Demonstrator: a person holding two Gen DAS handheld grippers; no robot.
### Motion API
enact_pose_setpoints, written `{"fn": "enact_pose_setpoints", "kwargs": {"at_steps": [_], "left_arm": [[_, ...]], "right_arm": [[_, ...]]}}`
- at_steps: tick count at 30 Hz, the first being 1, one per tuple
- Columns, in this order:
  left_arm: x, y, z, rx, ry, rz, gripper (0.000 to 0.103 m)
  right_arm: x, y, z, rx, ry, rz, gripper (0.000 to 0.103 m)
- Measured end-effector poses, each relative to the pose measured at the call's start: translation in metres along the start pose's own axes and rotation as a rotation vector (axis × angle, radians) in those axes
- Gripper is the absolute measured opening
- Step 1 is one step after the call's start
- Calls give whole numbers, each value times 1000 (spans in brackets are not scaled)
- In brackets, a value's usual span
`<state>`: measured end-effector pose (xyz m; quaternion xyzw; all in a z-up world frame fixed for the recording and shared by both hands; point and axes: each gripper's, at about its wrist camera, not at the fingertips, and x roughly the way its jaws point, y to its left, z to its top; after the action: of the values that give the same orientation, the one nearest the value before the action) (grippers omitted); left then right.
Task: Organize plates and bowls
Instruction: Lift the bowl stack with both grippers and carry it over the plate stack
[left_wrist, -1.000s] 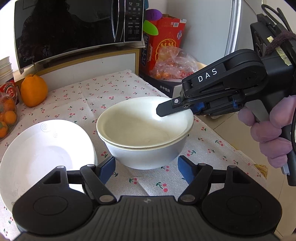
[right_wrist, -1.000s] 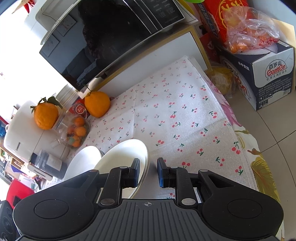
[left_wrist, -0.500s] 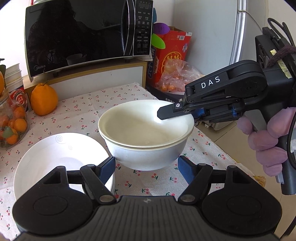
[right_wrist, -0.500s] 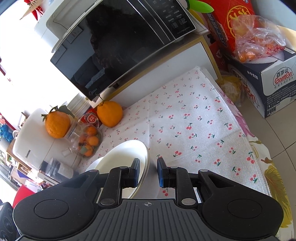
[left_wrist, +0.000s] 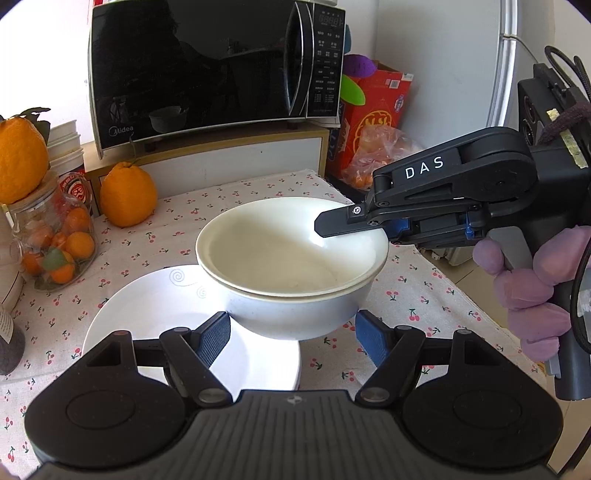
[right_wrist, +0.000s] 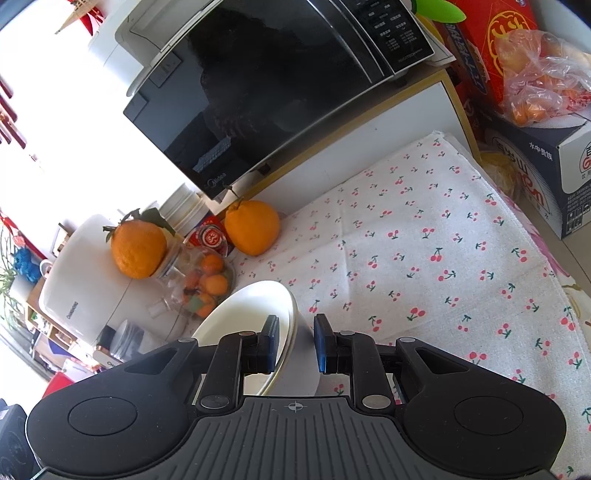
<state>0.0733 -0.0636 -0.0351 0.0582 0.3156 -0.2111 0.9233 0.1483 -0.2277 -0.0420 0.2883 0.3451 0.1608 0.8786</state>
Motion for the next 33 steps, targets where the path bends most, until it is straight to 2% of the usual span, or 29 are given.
{"fn": "enact_pose_setpoints", "kwargs": {"at_steps": [17,33], "left_arm": [[-13,51,-9,-17,28,43,72],[-6,61,-21,5,81,63,72]], "right_arm": [[49,41,-21,-47,72,18,20],[65,52,-33,-74,107,1,20]]}}
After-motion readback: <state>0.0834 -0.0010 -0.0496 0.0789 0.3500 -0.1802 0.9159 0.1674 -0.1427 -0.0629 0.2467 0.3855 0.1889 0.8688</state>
